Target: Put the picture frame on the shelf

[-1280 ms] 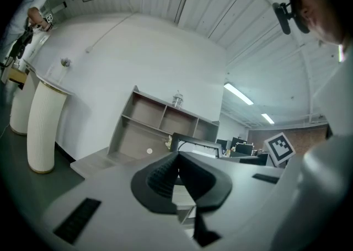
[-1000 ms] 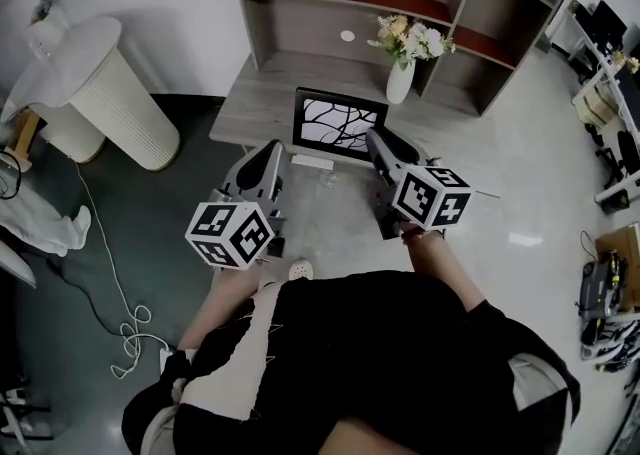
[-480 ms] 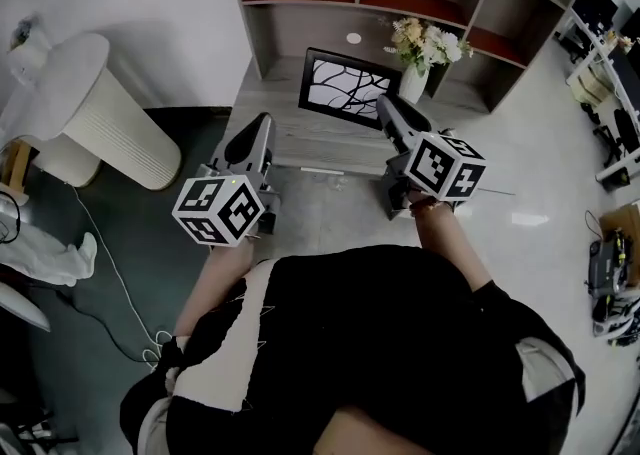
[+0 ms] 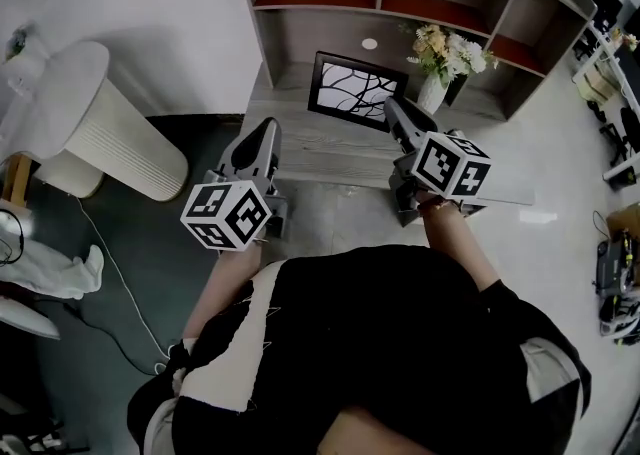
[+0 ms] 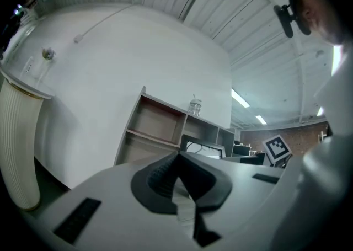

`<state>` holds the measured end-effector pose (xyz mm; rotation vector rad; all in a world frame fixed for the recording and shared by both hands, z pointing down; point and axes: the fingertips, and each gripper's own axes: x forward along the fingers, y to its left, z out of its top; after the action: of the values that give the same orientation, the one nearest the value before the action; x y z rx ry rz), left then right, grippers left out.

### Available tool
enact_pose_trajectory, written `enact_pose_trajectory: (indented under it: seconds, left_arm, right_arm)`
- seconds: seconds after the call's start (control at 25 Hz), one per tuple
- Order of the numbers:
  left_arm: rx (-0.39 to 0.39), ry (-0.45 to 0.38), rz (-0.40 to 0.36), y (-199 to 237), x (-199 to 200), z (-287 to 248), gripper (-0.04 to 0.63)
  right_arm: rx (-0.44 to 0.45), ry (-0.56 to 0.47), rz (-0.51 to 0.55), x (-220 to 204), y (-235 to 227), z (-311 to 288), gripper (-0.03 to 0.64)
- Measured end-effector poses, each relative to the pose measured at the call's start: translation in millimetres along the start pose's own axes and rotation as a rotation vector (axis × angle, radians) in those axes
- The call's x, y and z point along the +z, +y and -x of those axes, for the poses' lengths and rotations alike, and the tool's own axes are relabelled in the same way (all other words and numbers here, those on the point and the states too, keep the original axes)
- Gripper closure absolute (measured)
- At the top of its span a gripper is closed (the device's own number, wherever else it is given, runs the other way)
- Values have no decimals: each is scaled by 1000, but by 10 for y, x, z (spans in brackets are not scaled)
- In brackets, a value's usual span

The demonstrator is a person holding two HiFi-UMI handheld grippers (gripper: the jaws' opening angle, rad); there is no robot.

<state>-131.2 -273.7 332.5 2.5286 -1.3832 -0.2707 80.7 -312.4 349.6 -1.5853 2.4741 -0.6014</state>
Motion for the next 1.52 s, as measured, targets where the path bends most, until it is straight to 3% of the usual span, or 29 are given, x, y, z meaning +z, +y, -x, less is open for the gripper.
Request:
enact_pose_trajectory:
  seconds: [0.28, 0.92, 1.2, 1.52]
  left_arm:
    - [2, -17, -10, 81, -79, 15, 584]
    - [71, -66, -7, 812, 388, -619, 584]
    - [106, -65, -11, 1080, 443, -673, 584]
    - [135, -50, 6, 1280, 376, -725, 584]
  right_arm:
    - [-8, -9, 14, 0, -102, -130, 535]
    - [52, -45, 64, 731, -156, -1441, 535]
    - [75, -33, 93, 984, -137, -1956, 535]
    - [42, -13, 142, 1218, -213, -2434, 535]
